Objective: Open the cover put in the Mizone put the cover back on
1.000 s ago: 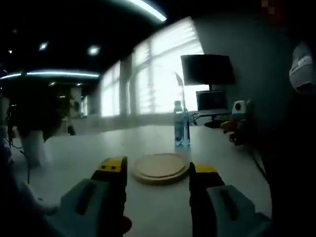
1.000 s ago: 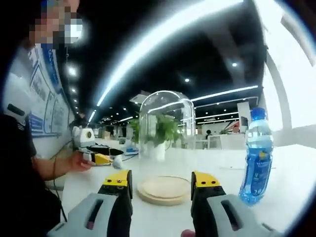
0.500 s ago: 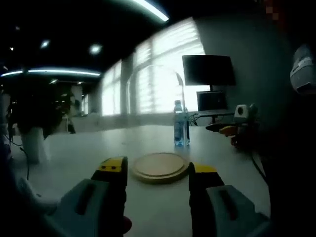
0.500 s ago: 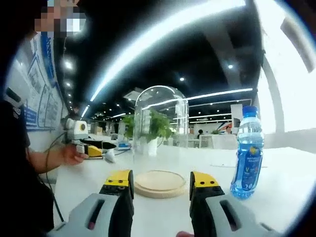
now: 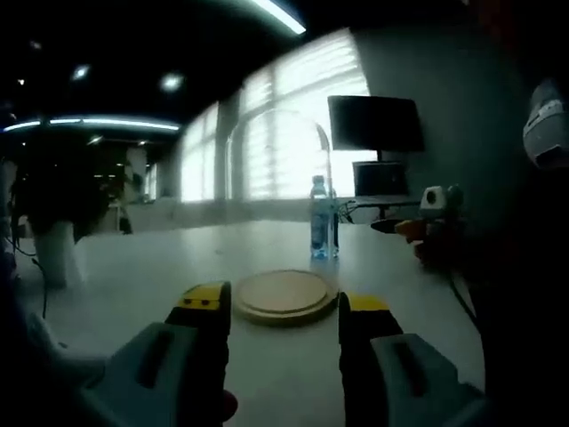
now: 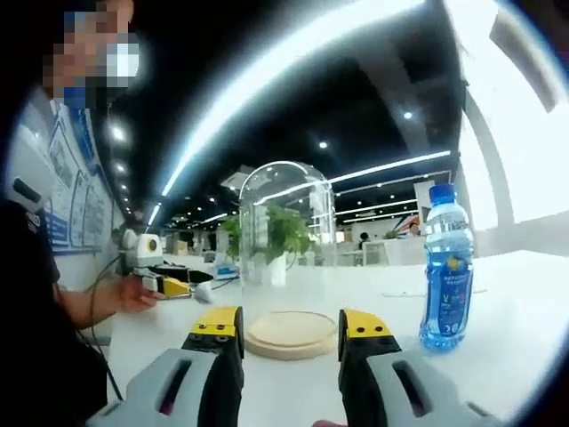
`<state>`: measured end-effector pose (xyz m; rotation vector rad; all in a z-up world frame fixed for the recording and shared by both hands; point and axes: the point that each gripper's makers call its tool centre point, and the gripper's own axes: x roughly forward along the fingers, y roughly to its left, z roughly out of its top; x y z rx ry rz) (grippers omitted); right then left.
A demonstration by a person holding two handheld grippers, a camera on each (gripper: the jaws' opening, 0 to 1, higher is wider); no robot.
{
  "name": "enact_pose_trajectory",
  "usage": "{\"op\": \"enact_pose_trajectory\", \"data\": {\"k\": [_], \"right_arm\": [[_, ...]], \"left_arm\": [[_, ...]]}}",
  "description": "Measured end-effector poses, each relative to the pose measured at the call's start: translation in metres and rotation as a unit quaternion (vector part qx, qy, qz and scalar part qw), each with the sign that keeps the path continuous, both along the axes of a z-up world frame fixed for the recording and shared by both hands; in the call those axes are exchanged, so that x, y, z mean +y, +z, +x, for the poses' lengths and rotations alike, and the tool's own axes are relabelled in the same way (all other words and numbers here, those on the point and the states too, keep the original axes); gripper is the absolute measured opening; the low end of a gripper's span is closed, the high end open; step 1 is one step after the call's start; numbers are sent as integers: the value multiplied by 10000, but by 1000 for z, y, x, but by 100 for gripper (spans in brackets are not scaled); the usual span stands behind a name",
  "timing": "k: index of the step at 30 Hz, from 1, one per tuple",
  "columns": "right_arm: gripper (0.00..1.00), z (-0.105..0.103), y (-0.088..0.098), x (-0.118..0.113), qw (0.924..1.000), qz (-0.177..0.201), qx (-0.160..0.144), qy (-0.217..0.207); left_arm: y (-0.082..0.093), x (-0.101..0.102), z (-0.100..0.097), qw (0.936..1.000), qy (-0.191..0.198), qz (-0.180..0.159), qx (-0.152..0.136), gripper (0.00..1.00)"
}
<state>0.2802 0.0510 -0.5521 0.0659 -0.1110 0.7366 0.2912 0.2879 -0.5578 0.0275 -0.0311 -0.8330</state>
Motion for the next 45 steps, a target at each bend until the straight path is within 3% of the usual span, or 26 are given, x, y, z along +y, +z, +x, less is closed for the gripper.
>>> {"op": "enact_pose_trajectory", "data": {"k": [7,23,29,33,37,45], "right_arm": [[38,-1,-3,3,9998,-179,-68,5],[38,-1,3,1,9999,-9,-93,37],[38,2,9,2,9999,38,-115,99],[38,3,14,5,9999,-22,-144,84],[38,3,17,7,9998,-33,-165,123],[38,1,28,13,9995,-123,-265,119]], "left_arm": [[-1,2,1,10000,49,4,34,42],[-2,-4,-1,10000,47,20,45,42],[3,1,1,9998,137,-151,76,42],[6,9,5,9994,318,-86,80,42],[11,16,9,9986,412,-284,187,42],[20,11,12,9983,510,-161,233,42]]}}
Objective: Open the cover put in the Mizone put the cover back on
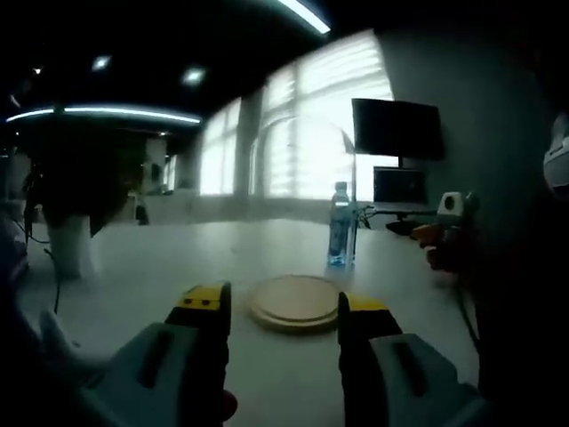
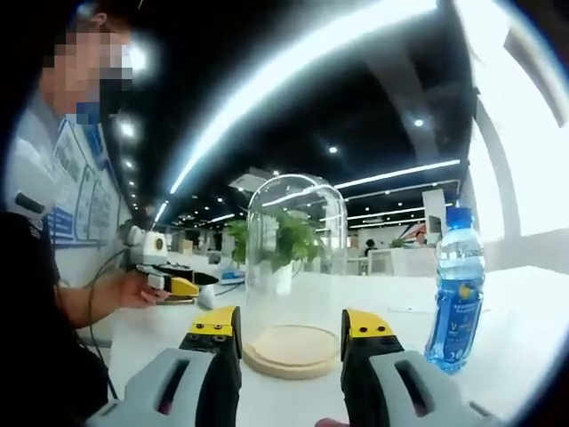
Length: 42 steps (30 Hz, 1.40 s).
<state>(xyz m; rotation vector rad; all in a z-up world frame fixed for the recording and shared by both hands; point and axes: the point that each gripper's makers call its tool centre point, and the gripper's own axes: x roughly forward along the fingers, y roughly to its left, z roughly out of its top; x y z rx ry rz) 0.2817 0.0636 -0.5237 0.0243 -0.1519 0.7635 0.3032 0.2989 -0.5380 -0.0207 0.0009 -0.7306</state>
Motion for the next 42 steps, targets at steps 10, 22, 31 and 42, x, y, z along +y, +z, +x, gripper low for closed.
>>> {"op": "enact_pose_trajectory", "data": {"k": [10,22,31,42], "right_arm": [[24,-1,13,-9,9997,209,-103,-43],[22,-3,11,1,9995,183,115,220],[29,-3,12,2,9996,86,81,272],[29,-6,11,2,9993,-10,97,347]], "left_arm": [[5,-15,2,9999,-30,140,-42,42],[4,-20,3,9999,-46,160,-44,42],[6,-21,3,9999,-121,31,1,42],[7,-24,3,9999,-167,45,12,42]]}}
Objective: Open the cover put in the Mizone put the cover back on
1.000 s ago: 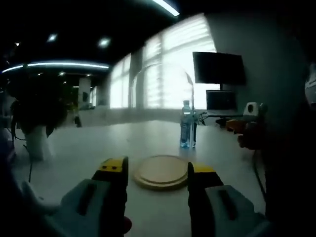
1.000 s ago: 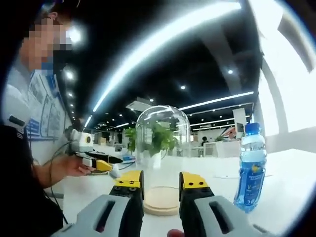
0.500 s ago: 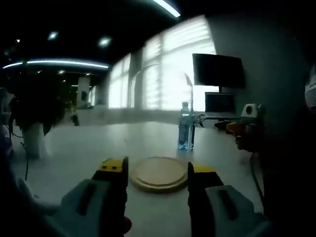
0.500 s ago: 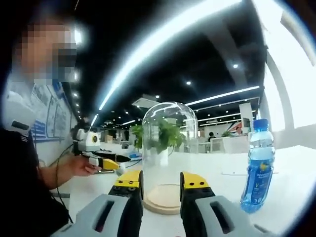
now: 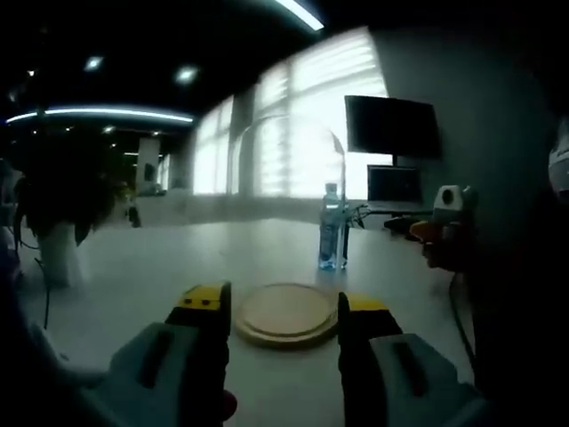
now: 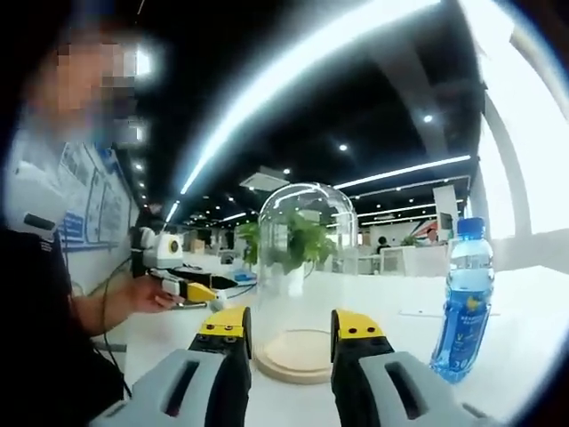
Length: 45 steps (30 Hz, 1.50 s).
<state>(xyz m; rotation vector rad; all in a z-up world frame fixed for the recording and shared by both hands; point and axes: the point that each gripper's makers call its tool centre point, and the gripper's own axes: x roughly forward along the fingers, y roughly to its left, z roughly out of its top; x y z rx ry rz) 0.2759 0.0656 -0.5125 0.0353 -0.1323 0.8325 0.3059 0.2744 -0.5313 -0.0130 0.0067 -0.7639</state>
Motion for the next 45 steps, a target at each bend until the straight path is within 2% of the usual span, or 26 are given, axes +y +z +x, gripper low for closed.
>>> {"op": "enact_pose_trajectory", "data": {"k": [10,20,36,45], "right_arm": [[30,1,2,-1,10000,59,36,51],[36,2,1,0,9999,27,83,121],[38,13,9,6,9997,-51,44,234],[41,19,11,12,9993,-133,77,339]], "left_arm": [[-1,-2,2,10000,-40,-16,29,42],[1,-1,2,10000,-60,-61,31,42],[9,-4,10,9999,-134,75,-58,43],[15,-4,13,9996,-262,-41,-63,45]]}}
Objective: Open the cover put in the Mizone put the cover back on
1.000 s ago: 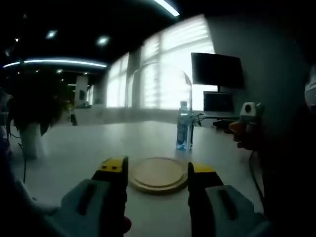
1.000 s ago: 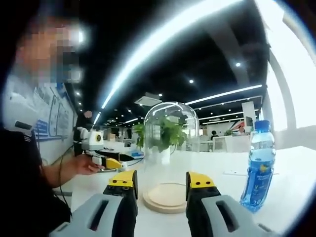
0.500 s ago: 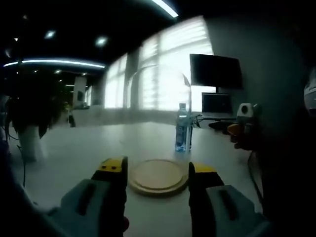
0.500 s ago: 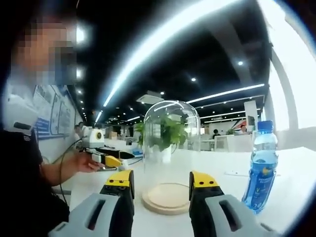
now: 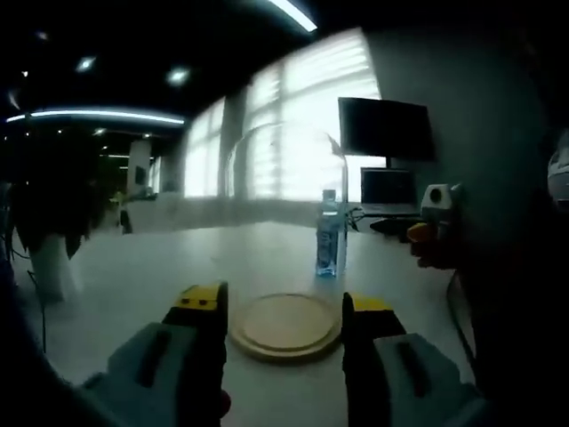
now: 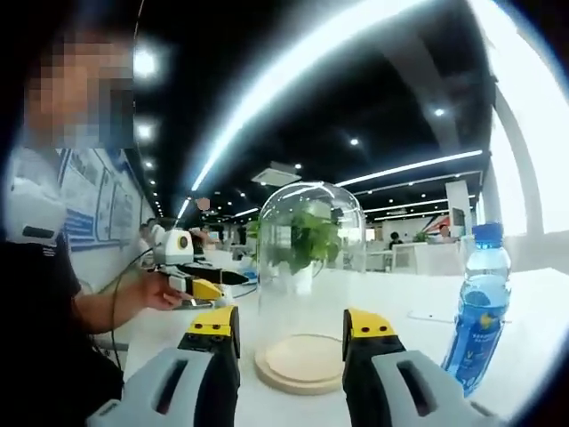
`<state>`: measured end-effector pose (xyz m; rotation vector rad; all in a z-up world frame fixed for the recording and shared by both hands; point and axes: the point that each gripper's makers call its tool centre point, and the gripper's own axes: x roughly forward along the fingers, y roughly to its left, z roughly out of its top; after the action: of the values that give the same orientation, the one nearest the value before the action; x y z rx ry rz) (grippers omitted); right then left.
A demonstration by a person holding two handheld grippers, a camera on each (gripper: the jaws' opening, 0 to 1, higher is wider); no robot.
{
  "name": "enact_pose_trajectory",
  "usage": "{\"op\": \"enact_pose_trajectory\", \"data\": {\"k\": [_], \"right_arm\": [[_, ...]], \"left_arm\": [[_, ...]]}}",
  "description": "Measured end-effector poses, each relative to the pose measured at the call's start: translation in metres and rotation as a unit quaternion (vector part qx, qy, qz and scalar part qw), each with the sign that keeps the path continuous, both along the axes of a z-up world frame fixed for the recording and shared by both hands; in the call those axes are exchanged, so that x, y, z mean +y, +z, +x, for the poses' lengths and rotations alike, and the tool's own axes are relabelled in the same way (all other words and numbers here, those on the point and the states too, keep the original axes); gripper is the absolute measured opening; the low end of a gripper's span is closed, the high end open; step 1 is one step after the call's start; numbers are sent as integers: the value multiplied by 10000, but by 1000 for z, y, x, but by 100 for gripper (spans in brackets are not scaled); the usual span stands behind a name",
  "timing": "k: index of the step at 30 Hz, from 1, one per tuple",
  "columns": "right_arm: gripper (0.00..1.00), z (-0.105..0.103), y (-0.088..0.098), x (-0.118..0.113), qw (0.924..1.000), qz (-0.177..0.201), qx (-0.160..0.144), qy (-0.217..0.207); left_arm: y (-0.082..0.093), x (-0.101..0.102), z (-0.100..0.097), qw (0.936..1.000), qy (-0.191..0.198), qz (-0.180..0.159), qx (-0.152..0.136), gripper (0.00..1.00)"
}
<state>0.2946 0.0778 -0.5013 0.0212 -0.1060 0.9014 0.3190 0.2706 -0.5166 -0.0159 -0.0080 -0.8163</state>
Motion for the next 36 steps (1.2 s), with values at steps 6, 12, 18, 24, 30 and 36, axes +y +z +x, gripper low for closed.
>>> {"op": "enact_pose_trajectory", "data": {"k": [6,12,18,24,30,36], "right_arm": [[44,5,1,3,9999,-130,-18,31],[45,10,7,9,9999,-112,-44,85],[47,15,14,12,9998,-21,-28,176],[49,22,23,13,9996,81,9,284],[50,27,25,17,9993,100,36,371],[51,33,21,21,9989,46,118,456]], "left_arm": [[3,2,4,10000,0,45,8,45],[17,1,12,10000,-32,7,-68,46],[24,-9,14,9996,-256,5,-136,46],[27,-11,18,9993,-341,-73,-95,46],[35,-10,22,9991,-376,-192,-86,47],[37,-11,28,9992,-354,-165,-67,47]]}}
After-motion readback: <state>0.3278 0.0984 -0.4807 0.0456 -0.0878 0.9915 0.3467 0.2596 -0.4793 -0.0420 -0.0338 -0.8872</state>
